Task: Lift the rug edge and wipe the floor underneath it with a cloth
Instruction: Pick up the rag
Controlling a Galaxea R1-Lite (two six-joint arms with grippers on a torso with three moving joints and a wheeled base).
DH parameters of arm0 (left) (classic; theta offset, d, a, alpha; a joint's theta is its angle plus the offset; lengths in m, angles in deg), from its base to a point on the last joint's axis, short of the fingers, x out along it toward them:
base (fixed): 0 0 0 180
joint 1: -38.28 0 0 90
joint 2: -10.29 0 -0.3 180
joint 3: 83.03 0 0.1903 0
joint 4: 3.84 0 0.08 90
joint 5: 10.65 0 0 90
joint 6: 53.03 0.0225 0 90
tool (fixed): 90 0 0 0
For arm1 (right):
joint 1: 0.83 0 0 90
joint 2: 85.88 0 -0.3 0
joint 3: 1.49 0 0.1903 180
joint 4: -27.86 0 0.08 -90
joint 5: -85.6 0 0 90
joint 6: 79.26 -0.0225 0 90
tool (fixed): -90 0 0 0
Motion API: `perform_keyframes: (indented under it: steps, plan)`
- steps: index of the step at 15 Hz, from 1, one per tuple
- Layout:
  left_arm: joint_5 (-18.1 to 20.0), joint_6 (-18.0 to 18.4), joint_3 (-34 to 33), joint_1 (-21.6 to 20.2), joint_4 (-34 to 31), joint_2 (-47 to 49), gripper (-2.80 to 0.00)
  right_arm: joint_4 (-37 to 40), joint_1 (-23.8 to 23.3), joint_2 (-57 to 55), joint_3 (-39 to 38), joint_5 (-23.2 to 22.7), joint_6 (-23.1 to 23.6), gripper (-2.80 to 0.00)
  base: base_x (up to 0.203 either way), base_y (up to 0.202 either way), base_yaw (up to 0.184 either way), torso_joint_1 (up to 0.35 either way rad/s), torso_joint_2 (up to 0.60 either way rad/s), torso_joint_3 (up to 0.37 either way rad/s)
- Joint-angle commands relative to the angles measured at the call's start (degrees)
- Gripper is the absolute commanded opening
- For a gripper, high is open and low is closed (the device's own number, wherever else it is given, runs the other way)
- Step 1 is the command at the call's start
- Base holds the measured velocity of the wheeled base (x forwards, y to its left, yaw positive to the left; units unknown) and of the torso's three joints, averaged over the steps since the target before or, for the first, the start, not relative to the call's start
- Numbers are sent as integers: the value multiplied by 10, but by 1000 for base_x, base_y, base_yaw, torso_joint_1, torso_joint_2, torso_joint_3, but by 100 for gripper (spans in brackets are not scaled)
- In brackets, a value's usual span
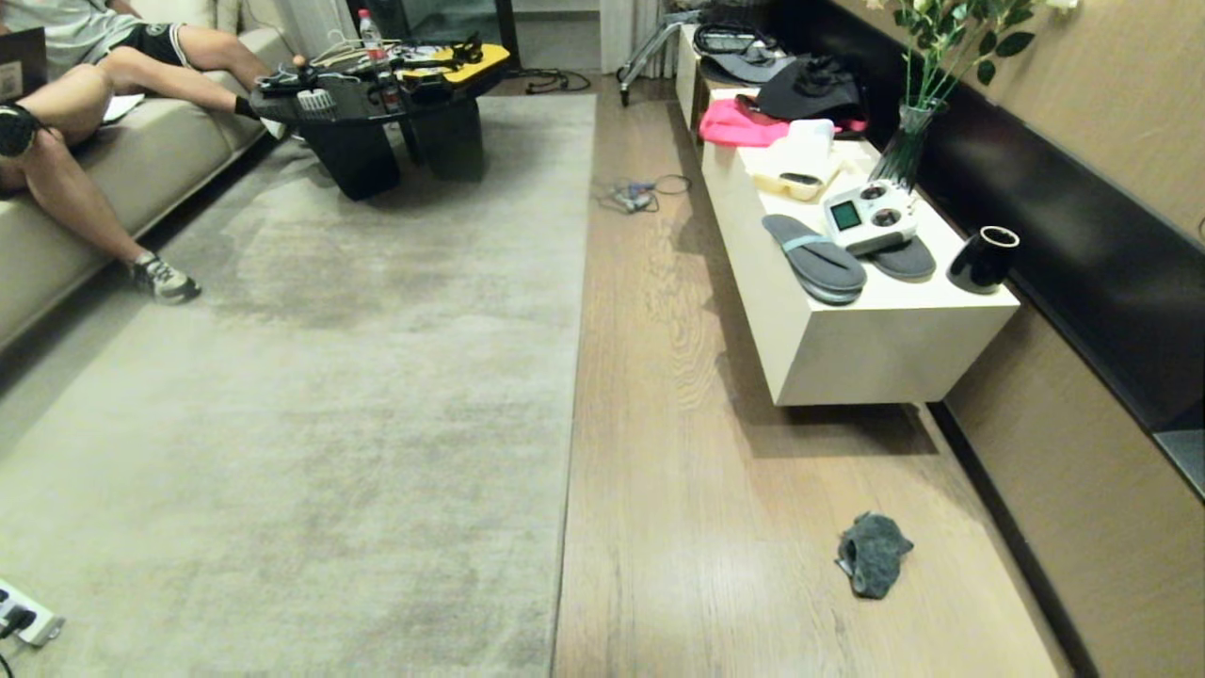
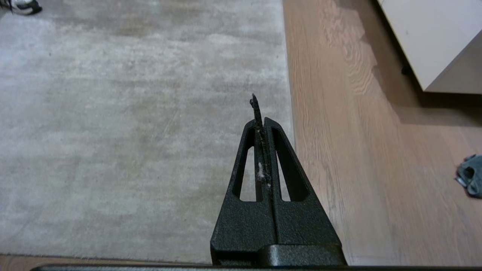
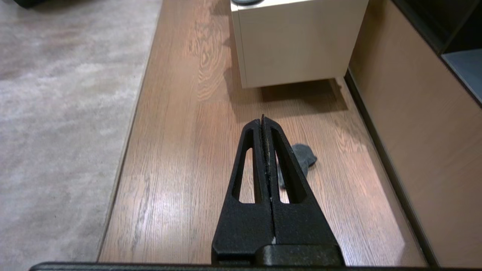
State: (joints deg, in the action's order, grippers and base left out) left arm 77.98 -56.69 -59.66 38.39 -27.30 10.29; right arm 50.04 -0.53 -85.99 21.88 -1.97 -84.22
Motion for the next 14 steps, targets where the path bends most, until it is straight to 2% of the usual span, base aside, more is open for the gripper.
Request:
perform_keyframes:
  steps: [1,14]
  plan:
    - [0,0,0,0,0,1,-280,0,0,0,0,0,0,-280,0,0,0,2,-6,-185]
    - [0,0,0,0,0,1,-280,0,1,0,0,0,0,-280,0,0,0,5,2,-199]
